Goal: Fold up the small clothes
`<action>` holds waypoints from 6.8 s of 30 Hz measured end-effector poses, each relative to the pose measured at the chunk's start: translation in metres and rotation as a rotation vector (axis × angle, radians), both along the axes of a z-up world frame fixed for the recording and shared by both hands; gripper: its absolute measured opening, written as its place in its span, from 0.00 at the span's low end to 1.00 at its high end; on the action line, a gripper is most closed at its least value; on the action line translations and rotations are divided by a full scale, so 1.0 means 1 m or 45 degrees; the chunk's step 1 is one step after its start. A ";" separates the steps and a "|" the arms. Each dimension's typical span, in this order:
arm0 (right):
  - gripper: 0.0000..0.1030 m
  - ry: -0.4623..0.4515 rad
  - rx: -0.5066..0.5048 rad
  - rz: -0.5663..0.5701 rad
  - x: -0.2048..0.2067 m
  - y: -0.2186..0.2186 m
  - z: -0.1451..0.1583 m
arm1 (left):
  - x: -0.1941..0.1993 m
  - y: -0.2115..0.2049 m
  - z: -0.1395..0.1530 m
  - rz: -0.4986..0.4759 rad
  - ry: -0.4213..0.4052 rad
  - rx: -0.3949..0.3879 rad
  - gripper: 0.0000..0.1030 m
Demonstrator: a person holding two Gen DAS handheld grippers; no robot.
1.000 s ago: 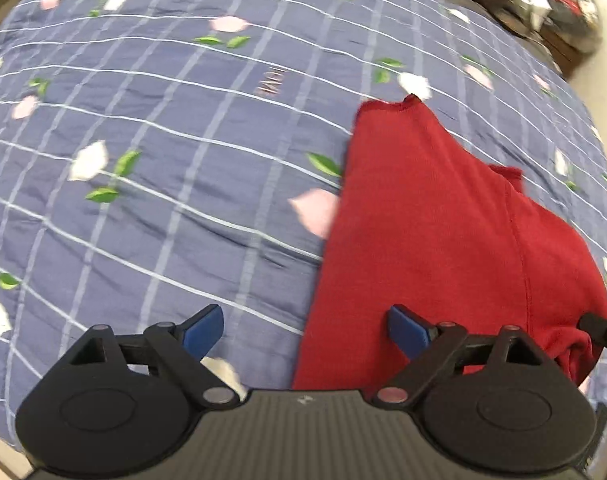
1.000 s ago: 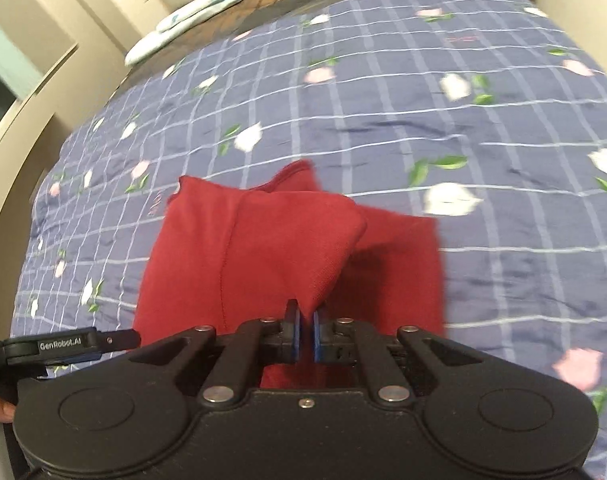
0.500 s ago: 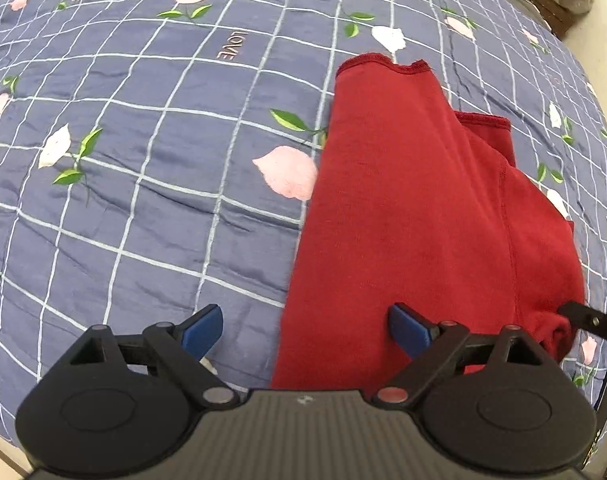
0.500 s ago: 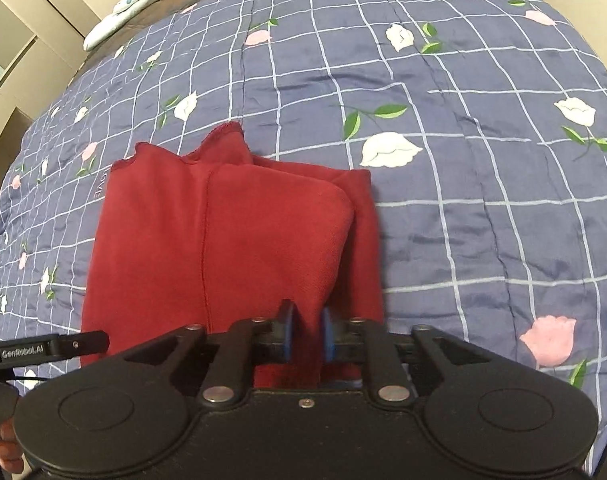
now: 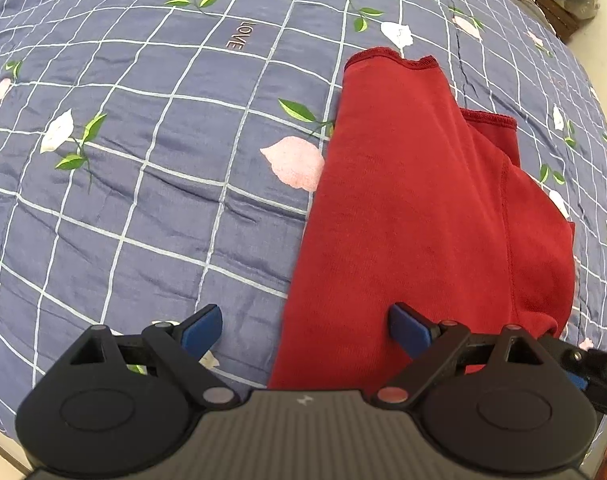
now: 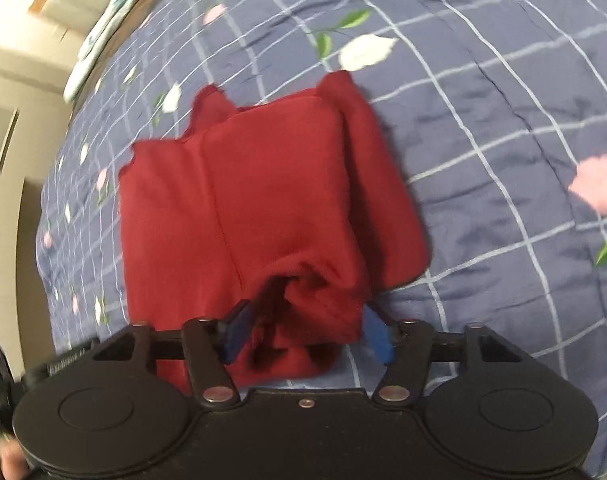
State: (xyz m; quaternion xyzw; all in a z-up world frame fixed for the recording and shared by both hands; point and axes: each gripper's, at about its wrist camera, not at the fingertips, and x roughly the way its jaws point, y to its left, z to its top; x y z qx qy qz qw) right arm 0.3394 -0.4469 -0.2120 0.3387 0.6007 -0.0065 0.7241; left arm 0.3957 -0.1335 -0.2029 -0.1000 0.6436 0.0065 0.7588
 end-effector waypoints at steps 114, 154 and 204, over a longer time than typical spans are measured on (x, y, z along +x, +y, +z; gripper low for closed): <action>0.05 -0.118 -0.225 0.447 -0.006 0.035 0.006 | -0.010 0.003 -0.011 -0.025 0.122 -0.009 0.92; 0.53 -0.043 -0.187 -0.019 0.057 -0.021 -0.025 | 0.049 -0.003 -0.022 -0.028 0.065 -0.150 0.91; 0.14 -0.265 -0.201 0.312 0.033 0.239 0.057 | -0.005 0.211 0.051 0.013 -0.043 -0.143 0.23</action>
